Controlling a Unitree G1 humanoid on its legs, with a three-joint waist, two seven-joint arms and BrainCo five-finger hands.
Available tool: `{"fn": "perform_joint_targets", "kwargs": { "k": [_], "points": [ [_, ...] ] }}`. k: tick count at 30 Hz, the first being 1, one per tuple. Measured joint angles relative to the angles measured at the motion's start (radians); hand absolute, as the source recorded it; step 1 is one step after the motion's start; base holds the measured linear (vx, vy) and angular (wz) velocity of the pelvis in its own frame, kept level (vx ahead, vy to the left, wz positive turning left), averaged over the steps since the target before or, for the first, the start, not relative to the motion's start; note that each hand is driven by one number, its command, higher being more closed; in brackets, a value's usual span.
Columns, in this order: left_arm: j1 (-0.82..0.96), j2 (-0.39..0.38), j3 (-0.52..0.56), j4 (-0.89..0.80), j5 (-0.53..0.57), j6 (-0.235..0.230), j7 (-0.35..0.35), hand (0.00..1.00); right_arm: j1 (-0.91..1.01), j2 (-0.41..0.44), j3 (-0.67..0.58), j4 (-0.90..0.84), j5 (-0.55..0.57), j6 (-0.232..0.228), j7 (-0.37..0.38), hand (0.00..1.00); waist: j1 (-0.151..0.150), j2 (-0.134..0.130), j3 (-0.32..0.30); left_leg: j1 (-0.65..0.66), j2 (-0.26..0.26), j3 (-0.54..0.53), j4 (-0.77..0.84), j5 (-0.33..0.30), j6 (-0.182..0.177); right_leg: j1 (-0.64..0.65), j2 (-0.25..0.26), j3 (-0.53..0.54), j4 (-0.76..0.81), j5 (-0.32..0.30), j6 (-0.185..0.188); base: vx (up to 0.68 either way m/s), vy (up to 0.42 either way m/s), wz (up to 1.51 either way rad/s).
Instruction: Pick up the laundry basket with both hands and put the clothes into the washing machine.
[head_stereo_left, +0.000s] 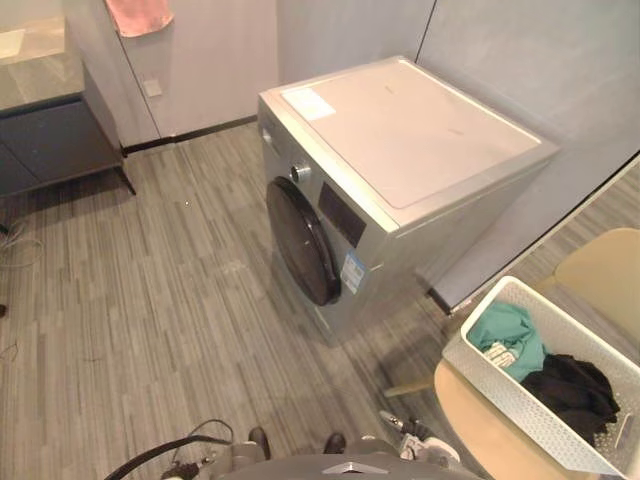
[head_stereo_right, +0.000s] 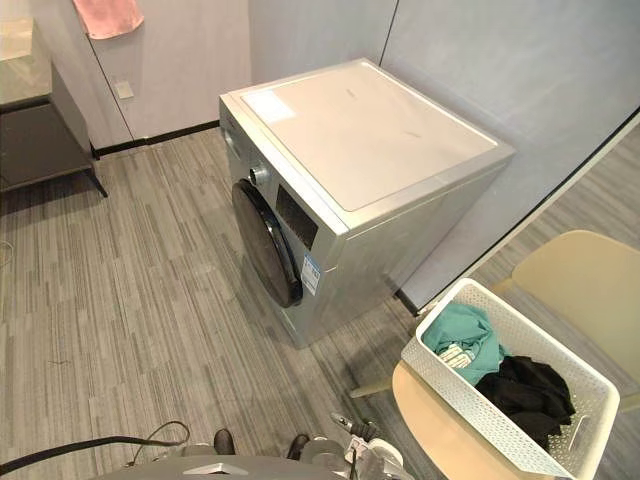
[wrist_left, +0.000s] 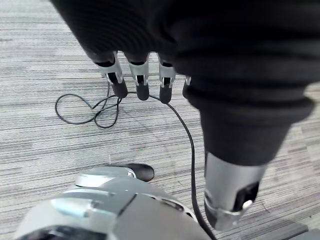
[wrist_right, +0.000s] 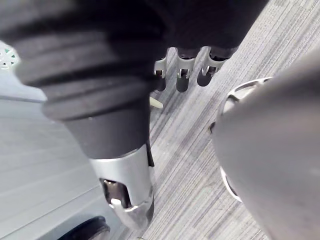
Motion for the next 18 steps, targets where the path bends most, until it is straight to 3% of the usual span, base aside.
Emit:
{"fn": "perform_joint_targets", "kwargs": {
  "k": [2, 4, 5, 6, 7, 8, 9, 10, 11, 14, 16, 18],
  "points": [
    [-0.006, -0.006, 0.003, -0.002, 0.003, 0.000, -0.003, 0.00, 0.011, 0.006, -0.038, -0.002, 0.002, 0.003, -0.001, 0.00, -0.001, 0.005, 0.008, 0.035, 0.006, -0.009, -0.028, 0.017, -0.009, 0.029, 0.011, 0.020, 0.001, 0.000, -0.001, 0.14, -0.047, 0.16],
    [-0.004, -0.007, 0.020, -0.010, 0.001, 0.000, -0.003, 0.00, 0.030, 0.011, -0.043, -0.014, 0.001, 0.003, 0.000, 0.00, 0.007, 0.000, 0.012, 0.042, 0.017, -0.013, 0.051, -0.032, -0.014, 0.075, 0.016, 0.045, 0.002, -0.001, -0.002, 0.14, -0.002, 0.24],
    [-0.001, -0.012, 0.024, -0.023, -0.001, 0.000, -0.003, 0.00, 0.034, 0.012, -0.038, -0.017, 0.001, 0.002, 0.000, 0.00, 0.013, 0.001, 0.012, 0.020, 0.029, -0.019, 0.138, -0.083, -0.017, 0.091, 0.019, 0.053, 0.008, -0.003, -0.003, 0.08, 0.034, 0.18],
    [0.012, -0.028, 0.051, -0.059, -0.001, -0.002, -0.003, 0.00, 0.046, 0.015, -0.015, -0.048, 0.002, 0.004, 0.000, 0.00, 0.027, 0.013, 0.008, -0.046, 0.052, -0.021, 0.295, -0.166, -0.030, 0.096, 0.027, 0.072, 0.021, -0.040, -0.007, 0.04, 0.031, 0.06],
    [0.018, -0.035, 0.071, -0.079, -0.001, -0.002, -0.003, 0.00, 0.048, 0.018, 0.004, -0.070, 0.001, 0.003, 0.000, 0.00, 0.032, 0.014, 0.007, -0.079, 0.061, -0.016, 0.386, -0.205, -0.034, 0.098, 0.028, 0.077, 0.025, -0.081, -0.007, -0.02, 0.055, 0.19],
    [0.017, -0.054, 0.115, -0.103, -0.001, -0.003, -0.002, 0.00, 0.048, 0.016, 0.053, -0.112, 0.001, 0.002, 0.001, 0.00, 0.030, 0.022, 0.022, -0.169, 0.117, -0.006, 0.634, -0.238, -0.030, 0.104, 0.040, 0.069, 0.064, -0.115, -0.015, -0.05, 0.071, 0.10],
    [0.023, -0.063, 0.128, -0.118, -0.001, -0.001, -0.001, 0.00, 0.055, 0.012, 0.086, -0.132, 0.000, 0.001, 0.000, 0.00, 0.039, 0.039, 0.032, -0.256, 0.159, -0.008, 0.835, -0.188, -0.010, 0.106, 0.043, 0.080, 0.107, -0.140, -0.012, -0.05, 0.084, -0.01],
    [0.035, -0.068, 0.132, -0.120, -0.003, -0.001, 0.002, 0.00, 0.054, 0.011, 0.097, -0.135, 0.000, 0.001, 0.001, 0.00, 0.046, 0.036, 0.031, -0.279, 0.168, -0.010, 0.898, -0.153, -0.014, 0.108, 0.041, 0.096, 0.123, -0.150, -0.010, 0.01, 0.081, -0.42],
    [0.059, -0.066, 0.135, -0.118, -0.005, 0.000, 0.006, 0.00, 0.056, 0.014, 0.115, -0.134, 0.000, 0.003, 0.001, 0.00, 0.054, 0.017, 0.025, -0.314, 0.173, -0.008, 0.966, -0.090, -0.016, 0.111, 0.024, 0.117, 0.132, -0.157, -0.010, 0.08, 0.110, -0.59],
    [0.074, -0.068, 0.152, -0.094, -0.025, 0.006, 0.009, 0.00, 0.055, 0.015, 0.121, -0.158, -0.002, 0.005, 0.000, 0.00, 0.057, 0.011, 0.015, -0.311, 0.206, -0.008, 0.873, -0.162, -0.002, 0.099, 0.001, 0.177, 0.125, -0.146, 0.003, 0.12, 0.152, -0.57],
    [0.078, -0.067, 0.180, -0.069, -0.042, 0.008, 0.011, 0.00, 0.053, 0.014, 0.122, -0.160, -0.003, 0.005, 0.001, 0.00, 0.055, 0.007, 0.012, -0.289, 0.225, -0.031, 0.672, -0.187, -0.009, 0.085, -0.033, 0.216, 0.123, -0.141, 0.021, 0.16, 0.279, -0.62],
    [0.089, -0.072, 0.200, -0.047, -0.042, 0.010, 0.026, 0.00, 0.060, 0.004, 0.133, -0.157, -0.016, 0.005, 0.002, 0.00, 0.050, 0.008, 0.005, -0.240, 0.235, -0.081, 0.376, -0.151, -0.024, 0.064, -0.087, 0.281, 0.123, -0.149, 0.080, 0.16, 0.355, -0.66]
  ]
}}
